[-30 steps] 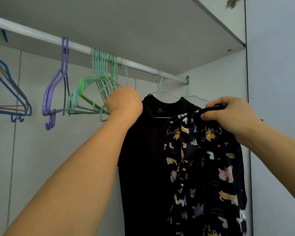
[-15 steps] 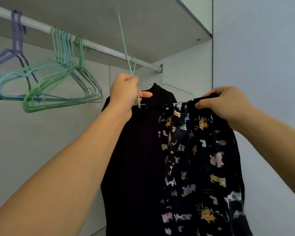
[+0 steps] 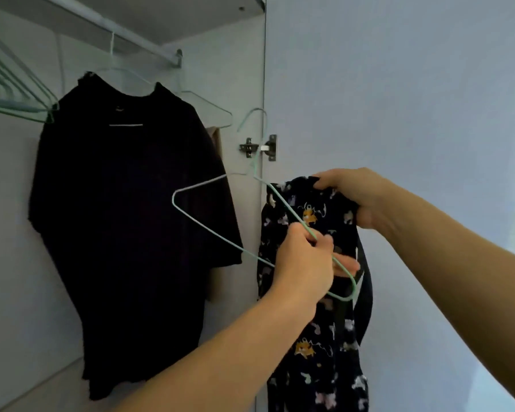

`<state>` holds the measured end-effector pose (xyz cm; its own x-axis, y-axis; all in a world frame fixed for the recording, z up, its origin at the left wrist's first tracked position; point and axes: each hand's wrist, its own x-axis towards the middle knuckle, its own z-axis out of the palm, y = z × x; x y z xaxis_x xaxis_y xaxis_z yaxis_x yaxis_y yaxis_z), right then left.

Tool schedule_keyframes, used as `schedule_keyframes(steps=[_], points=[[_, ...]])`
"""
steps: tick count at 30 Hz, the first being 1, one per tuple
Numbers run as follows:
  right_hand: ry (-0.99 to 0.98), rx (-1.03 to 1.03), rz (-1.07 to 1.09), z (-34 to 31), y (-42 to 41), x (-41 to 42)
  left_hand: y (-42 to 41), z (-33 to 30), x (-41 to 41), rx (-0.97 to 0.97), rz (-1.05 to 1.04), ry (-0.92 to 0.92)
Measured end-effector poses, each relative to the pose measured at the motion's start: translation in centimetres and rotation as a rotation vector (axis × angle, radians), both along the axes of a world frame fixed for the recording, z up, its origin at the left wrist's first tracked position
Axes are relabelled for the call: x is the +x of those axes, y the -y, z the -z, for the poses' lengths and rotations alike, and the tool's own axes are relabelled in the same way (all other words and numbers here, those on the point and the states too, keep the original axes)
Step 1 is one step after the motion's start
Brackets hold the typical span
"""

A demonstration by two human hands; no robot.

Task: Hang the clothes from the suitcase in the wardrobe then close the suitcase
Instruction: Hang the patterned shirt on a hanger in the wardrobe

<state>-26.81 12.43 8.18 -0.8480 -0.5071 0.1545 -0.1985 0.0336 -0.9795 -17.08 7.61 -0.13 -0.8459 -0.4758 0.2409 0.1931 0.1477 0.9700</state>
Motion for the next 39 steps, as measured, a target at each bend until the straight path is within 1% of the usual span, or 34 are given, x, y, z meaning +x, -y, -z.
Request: schedule_keyframes(steps=[3,5,7,9,10,11,12,13,15,16,17,18,20,21,24,26,28,32,34,37,39], points=[[0.047,0.069,-0.117,1.8,-2.3,0.0,-2.7,2.2,-2.2,-0.045,0.061,0.062],[-0.059,0.158,-0.191,2.9,-3.7,-0.5,-4.3,2.9,-3.3,-0.070,0.109,0.094],[-0.208,0.212,-0.176,3.8,-4.9,-0.9,-5.6,3.2,-3.8,-0.069,0.155,0.114],[-0.273,0.234,-0.109,4.3,-6.2,-1.6,-6.6,2.9,-3.6,-0.010,0.271,0.154],[-0.289,0.243,-0.087,4.4,-6.9,-2.0,-6.8,2.6,-3.4,-0.016,0.328,0.189],[-0.307,0.247,-0.074,4.6,-7.6,-2.3,-6.7,2.5,-3.3,-0.104,0.340,0.220],[-0.323,0.249,-0.068,4.7,-8.4,-2.7,-6.4,2.2,-3.3,-0.280,0.283,0.222],[-0.325,0.248,-0.071,4.9,-9.1,-3.0,-5.8,2.0,-3.5,-0.504,0.150,0.184],[-0.285,0.217,-0.101,5.1,-10.5,-3.4,-4.8,0.7,-4.1,-0.948,-0.257,0.096],[-0.254,0.192,-0.116,5.2,-11.0,-3.6,-4.5,-0.1,-4.2,-1.075,-0.375,0.065],[-0.231,0.170,-0.123,5.3,-11.5,-3.7,-4.0,-0.6,-4.7,-1.126,-0.383,0.059],[-0.217,0.152,-0.123,5.3,-11.9,-3.8,-3.6,-1.2,-5.2,-1.110,-0.308,0.085],[-0.180,0.112,-0.144,5.2,-12.8,-3.9,-2.6,-2.0,-6.2,-0.984,-0.103,0.113],[-0.150,0.085,-0.169,5.2,-13.4,-3.9,-2.2,-2.2,-6.6,-0.953,0.004,0.117],[-0.091,0.019,-0.249,5.0,-14.8,-4.0,-0.8,-2.5,-7.2,-0.984,0.318,0.176],[-0.072,-0.009,-0.267,4.8,-15.5,-4.1,0.1,-2.5,-7.4,-0.875,0.487,0.238],[-0.039,-0.034,-0.273,4.7,-16.2,-4.4,0.6,-2.5,-7.4,-0.736,0.581,0.270],[-0.065,-0.002,-0.289,4.5,-16.4,-4.4,-0.3,-2.7,-7.4,-0.505,0.717,0.316],[-0.072,0.023,-0.294,4.4,-16.1,-4.3,-1.5,-2.8,-7.3,-0.434,0.721,0.307],[-0.081,0.078,-0.243,4.4,-15.8,-4.3,-2.8,-3.0,-7.4,-0.495,0.559,0.237],[-0.115,0.115,-0.147,4.6,-15.7,-4.5,-2.8,-3.2,-7.5,-0.548,0.468,0.161]])
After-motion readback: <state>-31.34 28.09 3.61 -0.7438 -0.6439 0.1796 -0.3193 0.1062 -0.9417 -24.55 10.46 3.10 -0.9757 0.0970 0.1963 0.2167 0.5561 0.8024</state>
